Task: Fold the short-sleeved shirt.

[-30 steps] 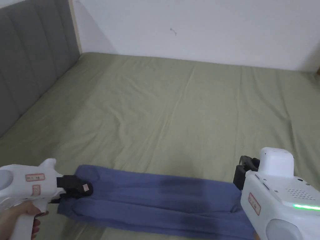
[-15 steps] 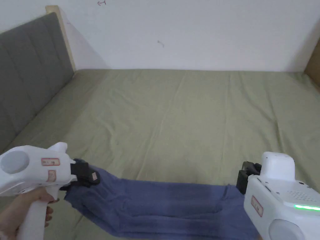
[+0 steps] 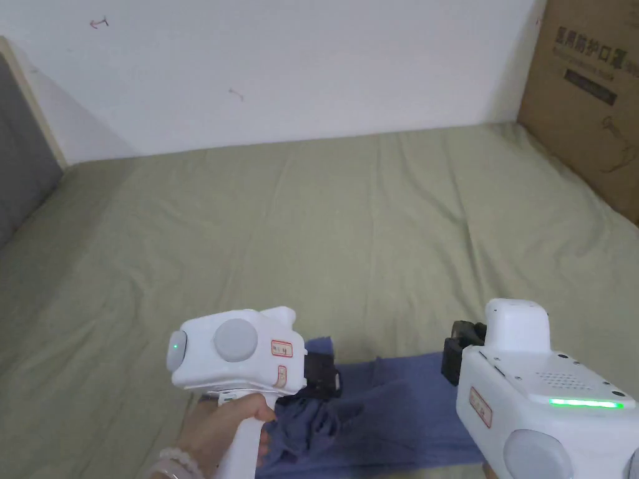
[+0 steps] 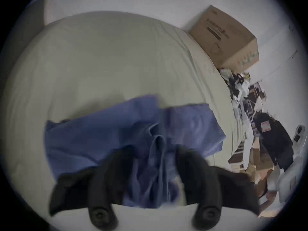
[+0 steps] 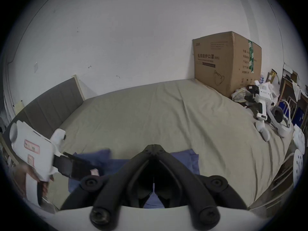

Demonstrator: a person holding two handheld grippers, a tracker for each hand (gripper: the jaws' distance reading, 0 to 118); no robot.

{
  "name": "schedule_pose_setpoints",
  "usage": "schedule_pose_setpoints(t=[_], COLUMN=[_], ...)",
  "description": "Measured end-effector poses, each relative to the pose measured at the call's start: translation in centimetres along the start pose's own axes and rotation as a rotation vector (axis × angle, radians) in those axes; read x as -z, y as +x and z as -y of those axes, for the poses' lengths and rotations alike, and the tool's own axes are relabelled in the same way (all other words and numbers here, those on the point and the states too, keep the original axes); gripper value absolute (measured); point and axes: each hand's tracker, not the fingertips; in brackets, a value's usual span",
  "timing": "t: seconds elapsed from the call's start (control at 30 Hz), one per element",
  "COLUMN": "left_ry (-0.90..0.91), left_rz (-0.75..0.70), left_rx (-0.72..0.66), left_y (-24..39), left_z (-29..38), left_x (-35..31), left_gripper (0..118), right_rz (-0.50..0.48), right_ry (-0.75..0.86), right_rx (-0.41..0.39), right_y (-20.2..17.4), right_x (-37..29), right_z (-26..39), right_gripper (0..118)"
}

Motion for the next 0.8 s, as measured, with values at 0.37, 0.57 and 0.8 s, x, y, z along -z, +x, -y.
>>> schedule_pose_setpoints(t=[0.37,0.57,0.8], left_ry=[0.203,0.106,0.028], left_rz=[0.042,0.06,0.036], left_rx=[-0.066,-0.195,-0.152], left_y=[-2.4,-5.6,-2.1], left_z=[0.1,2.2,3.5], left_x=[-3.8,-0.8,5.2], left_gripper=[3,2,2], right_rz=[0.005,-0.015,-0.017], right_ry=[-0.04,-0.051,-0.058], right_rx=[0.029,0.014,0.009], right_y=[1.2,0.8,1.2], right_x=[0.3,0.4,0.1], right_z=[1.1,1.6,1.6], right_gripper=[1,1,1])
